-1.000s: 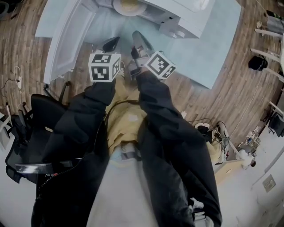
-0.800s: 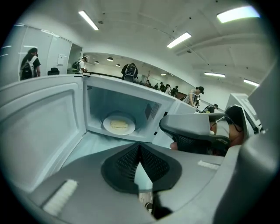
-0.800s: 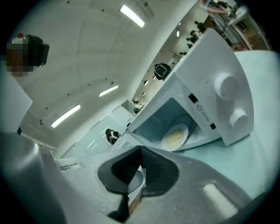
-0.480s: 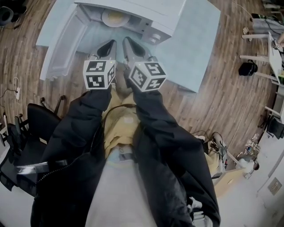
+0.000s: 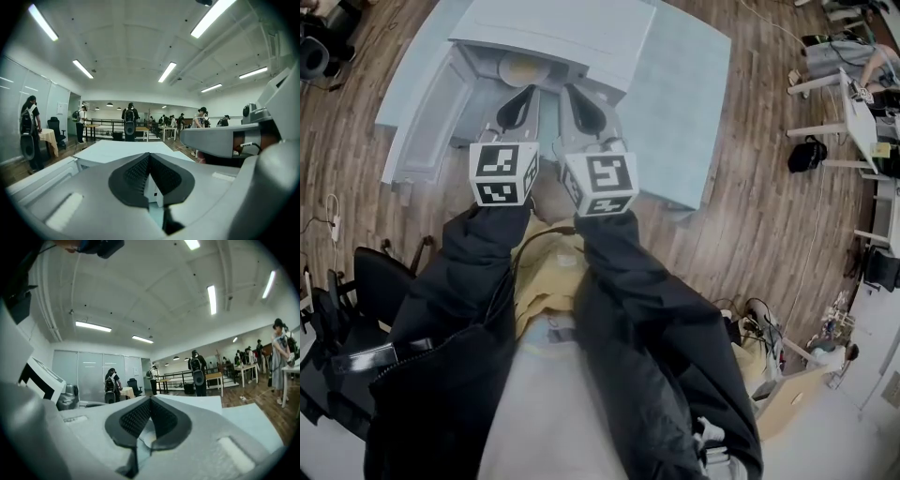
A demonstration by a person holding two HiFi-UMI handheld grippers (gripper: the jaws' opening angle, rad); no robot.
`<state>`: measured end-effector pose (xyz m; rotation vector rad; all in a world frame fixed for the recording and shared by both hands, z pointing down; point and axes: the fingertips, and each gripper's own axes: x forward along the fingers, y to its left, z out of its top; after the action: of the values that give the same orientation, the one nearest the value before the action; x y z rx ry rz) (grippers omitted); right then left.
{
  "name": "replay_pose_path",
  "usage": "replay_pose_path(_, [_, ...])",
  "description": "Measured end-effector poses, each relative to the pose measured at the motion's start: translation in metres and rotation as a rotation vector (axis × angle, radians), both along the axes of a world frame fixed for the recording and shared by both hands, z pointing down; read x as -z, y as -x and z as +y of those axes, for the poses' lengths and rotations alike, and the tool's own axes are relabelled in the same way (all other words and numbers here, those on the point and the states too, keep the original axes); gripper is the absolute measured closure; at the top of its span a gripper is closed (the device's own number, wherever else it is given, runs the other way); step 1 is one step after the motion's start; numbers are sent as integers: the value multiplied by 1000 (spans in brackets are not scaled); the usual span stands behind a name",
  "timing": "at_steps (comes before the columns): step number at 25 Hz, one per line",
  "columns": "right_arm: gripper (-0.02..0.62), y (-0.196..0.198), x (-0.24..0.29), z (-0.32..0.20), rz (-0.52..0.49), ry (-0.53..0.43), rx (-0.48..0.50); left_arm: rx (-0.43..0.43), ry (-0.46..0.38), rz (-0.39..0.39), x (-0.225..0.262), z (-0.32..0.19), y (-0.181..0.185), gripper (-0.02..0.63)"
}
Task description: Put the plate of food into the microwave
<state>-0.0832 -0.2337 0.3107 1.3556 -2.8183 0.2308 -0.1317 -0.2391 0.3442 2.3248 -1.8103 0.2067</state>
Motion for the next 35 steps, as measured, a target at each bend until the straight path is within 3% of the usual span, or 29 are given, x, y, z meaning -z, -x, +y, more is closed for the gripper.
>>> replay_pose_path(5, [600,-10,44,2,53,-137,-30,-2,-126,-34,46,6,-8,606])
replay_pose_path(11, [600,-13,80,4,47,-243,-32,12,-212,-90,80,2,0,606])
replay_pose_path(22, [601,-13,99,-13,36,-276,-57,-48,-271,-83,105,-15,-14,606])
replay_pose_path(35, [601,-13,96,-24,49,-276,-82,-70,-265,-77,106,-28,-13,606])
